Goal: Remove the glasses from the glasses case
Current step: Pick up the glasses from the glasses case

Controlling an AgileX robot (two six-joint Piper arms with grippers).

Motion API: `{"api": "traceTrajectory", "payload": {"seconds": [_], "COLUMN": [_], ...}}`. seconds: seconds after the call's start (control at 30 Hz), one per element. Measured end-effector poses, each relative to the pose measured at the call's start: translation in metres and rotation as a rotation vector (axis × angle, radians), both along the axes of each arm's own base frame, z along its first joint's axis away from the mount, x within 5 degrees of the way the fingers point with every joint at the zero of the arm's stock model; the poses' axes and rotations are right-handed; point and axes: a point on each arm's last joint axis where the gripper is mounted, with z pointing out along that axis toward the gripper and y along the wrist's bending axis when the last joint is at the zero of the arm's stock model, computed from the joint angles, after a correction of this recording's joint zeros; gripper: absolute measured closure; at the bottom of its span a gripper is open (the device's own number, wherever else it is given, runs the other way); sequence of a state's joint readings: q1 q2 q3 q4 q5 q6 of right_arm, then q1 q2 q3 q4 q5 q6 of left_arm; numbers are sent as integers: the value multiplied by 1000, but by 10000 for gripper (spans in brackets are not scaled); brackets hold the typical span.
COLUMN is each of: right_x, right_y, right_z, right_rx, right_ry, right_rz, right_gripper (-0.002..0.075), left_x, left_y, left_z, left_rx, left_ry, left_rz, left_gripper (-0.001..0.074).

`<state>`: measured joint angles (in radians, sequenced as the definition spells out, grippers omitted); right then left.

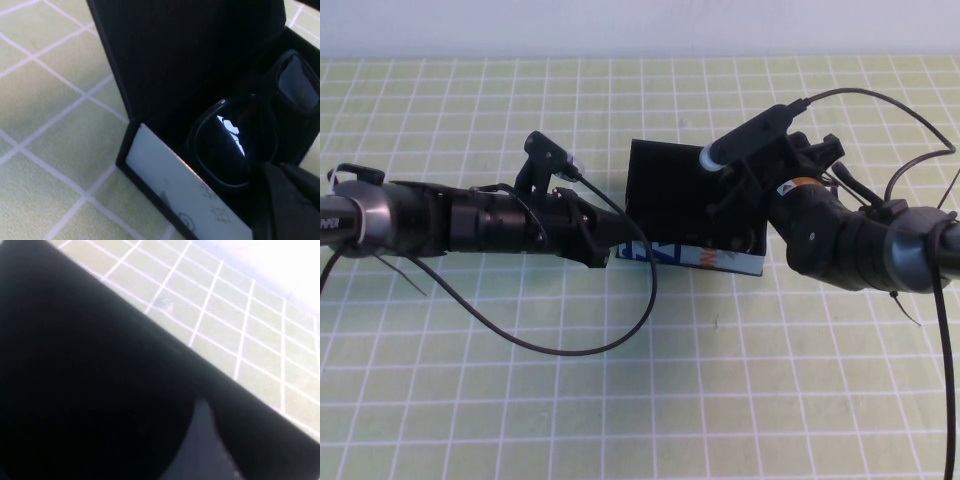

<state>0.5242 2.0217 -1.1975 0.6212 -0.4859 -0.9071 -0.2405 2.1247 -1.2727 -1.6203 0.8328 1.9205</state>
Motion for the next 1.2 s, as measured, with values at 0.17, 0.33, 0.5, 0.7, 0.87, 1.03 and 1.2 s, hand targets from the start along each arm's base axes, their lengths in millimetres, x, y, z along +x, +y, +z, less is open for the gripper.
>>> {"api": "traceTrajectory", "payload": {"seconds": [0.17,0.33,0.5,0.7,0.87,1.03,1.2], "right_x": [-1,-7,-10,-10,-9,-3,5], "right_y": [2,13,17,17,23,30,22], "right_z": [0,-5,-6,-7,-5,8,13], "right_rx": [-11,-51,-60,-36,49,135,199], "right_ry": [-7,46,63,85,201,248,310], "right_rz": [16,106,133,116,128,139,132], "right_gripper": [346,486,596,632,686,732,739], "left_x": [0,0,0,0,0,-1,-1], "left_y": [0,0,0,0,0,0,0], "left_z": [0,0,0,0,0,0,-1], "left_rx": [1,1,-2,-1,-2,-3,1], "left_ry": [0,1,8,9,11,11,17], "left_rz": [-4,-3,1,0,1,-1,-3], "left_gripper": [739,739,739,739,739,739,739]}}
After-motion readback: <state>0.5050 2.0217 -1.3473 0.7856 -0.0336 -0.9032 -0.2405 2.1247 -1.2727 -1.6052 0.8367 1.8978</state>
